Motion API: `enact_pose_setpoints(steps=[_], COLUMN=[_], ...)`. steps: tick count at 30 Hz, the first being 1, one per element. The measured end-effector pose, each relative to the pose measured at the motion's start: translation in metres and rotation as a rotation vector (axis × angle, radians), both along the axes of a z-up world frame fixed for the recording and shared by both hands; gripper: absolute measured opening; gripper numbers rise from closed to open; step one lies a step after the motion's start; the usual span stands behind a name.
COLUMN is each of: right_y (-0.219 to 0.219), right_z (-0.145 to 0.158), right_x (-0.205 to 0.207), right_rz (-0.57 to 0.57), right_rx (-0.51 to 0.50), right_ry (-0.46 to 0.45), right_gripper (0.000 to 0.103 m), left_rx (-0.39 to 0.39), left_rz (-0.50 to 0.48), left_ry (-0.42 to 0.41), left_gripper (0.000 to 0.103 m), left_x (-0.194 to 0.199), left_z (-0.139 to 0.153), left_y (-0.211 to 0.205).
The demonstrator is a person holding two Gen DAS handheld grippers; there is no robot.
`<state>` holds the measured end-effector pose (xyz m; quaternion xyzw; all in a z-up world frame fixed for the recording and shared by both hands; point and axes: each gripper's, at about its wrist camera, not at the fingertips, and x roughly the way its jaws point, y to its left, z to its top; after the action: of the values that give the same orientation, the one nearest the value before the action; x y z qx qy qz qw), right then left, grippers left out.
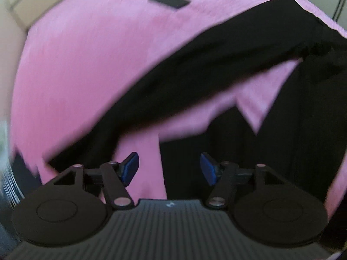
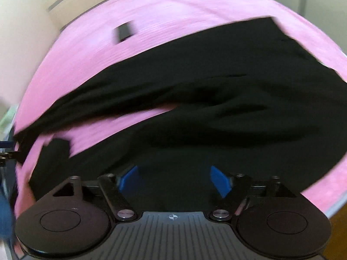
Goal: Fold clothes
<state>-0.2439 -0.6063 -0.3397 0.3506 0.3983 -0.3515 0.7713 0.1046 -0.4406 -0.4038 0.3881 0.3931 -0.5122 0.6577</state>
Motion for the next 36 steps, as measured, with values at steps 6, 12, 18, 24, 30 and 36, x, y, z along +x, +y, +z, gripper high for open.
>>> enact_pose_setpoints(steps=[6,12,18,24,30,36], right_y=[0.062,0.093,0.111,0.144,0.156,0.147], right_z=[0.011,-0.005,-0.027,-0.054,-0.085,-0.089], right_x=[0.068,0.091,0.083,0.061,0.067,0.074], right_rz=[0.180,0.381,0.384,0.272,0.126,0.038], right_rx=[-0.021,-0.035,0.076,0.230,0.291,0.277], right_ry=[0.059,0.155,0.163,0.075,-0.105,-0.356], right_gripper=[0.077,0.078,0.078,0.078,0.078,0.077], left_rx=[-0.077,0.003,0.009,-0.069,-0.062,-0.036], left_rz=[-0.279,-0.611,-0.515,-0.366,-0.344,-0.308], left_ry=[-0.006,0.006,0.191,0.377,0.418,0.399], left_gripper=[0.060,0.033,0.004,0.004,0.004,0.004], left_x=[-0.027,-0.042,-0.024,0.006,0.011,0.011], left_z=[-0.036,-0.065,-0.024,0.031,0.043,0.052], left_y=[0.038,0.045,0.042,0.031,0.015,0.019])
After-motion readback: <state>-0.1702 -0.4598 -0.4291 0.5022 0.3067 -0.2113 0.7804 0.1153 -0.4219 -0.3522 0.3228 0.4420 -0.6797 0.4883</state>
